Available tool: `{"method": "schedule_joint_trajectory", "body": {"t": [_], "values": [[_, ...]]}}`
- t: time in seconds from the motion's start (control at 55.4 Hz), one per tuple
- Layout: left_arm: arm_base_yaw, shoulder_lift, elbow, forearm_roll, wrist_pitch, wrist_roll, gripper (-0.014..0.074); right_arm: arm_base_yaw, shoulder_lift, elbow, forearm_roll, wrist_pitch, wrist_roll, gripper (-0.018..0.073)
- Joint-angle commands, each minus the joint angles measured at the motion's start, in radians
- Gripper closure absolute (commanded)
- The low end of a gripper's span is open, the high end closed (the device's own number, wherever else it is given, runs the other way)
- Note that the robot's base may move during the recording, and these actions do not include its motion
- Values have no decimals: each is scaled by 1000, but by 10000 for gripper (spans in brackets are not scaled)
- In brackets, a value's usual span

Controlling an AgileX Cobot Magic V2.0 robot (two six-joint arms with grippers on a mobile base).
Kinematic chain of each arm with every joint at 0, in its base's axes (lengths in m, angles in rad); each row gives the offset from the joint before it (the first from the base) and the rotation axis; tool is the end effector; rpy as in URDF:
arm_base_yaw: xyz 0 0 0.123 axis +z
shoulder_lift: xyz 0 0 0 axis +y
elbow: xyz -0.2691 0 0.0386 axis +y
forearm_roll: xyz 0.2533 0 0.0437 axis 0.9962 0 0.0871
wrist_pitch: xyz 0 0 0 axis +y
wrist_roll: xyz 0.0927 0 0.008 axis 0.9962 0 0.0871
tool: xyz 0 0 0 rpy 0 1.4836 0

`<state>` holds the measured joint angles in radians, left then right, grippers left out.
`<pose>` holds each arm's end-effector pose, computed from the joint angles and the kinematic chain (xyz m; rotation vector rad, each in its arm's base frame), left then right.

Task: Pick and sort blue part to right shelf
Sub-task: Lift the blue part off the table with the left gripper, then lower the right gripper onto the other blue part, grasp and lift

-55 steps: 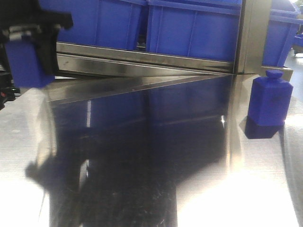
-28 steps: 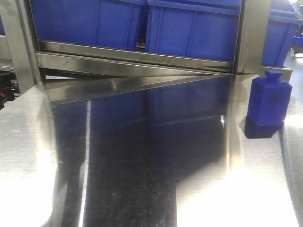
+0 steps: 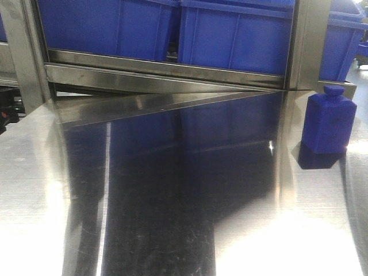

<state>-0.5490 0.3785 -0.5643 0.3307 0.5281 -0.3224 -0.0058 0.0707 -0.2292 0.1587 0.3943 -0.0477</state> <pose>0.0885 -0.0362 0.3269 0.3453 1.7735 -0.2682 0.0695 0.0053 0.2502 0.0448 1.7156 0.1212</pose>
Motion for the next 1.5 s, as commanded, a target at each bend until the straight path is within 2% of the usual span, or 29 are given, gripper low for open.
{"method": "schedule_joint_trajectory", "body": {"t": [0.0,0.072,0.199,0.289,0.379,0.505,0.596,1.065,1.48], "values": [[-8,-20,-4,18,-124,-12,263,-4,102,-140,-7,65,-130,519],[-8,-27,1,18,-131,-12,263,32,181,-248,-2,136,-193,519],[-8,-27,1,18,-147,-12,263,103,335,-426,24,275,-193,512],[-8,-27,1,16,-161,-12,263,137,462,-552,44,391,-193,452],[-8,-27,1,12,-170,-12,263,146,577,-662,65,468,-193,323],[-8,-27,1,-5,-172,-12,263,146,734,-807,79,517,-193,76],[-8,-27,1,-23,-172,-12,263,146,822,-885,84,534,-193,-15],[-8,-27,1,-52,-172,-12,263,146,1289,-1049,84,527,-193,-20],[-8,-27,1,-52,-172,-12,263,144,1544,-1159,27,496,-150,-20]]}}
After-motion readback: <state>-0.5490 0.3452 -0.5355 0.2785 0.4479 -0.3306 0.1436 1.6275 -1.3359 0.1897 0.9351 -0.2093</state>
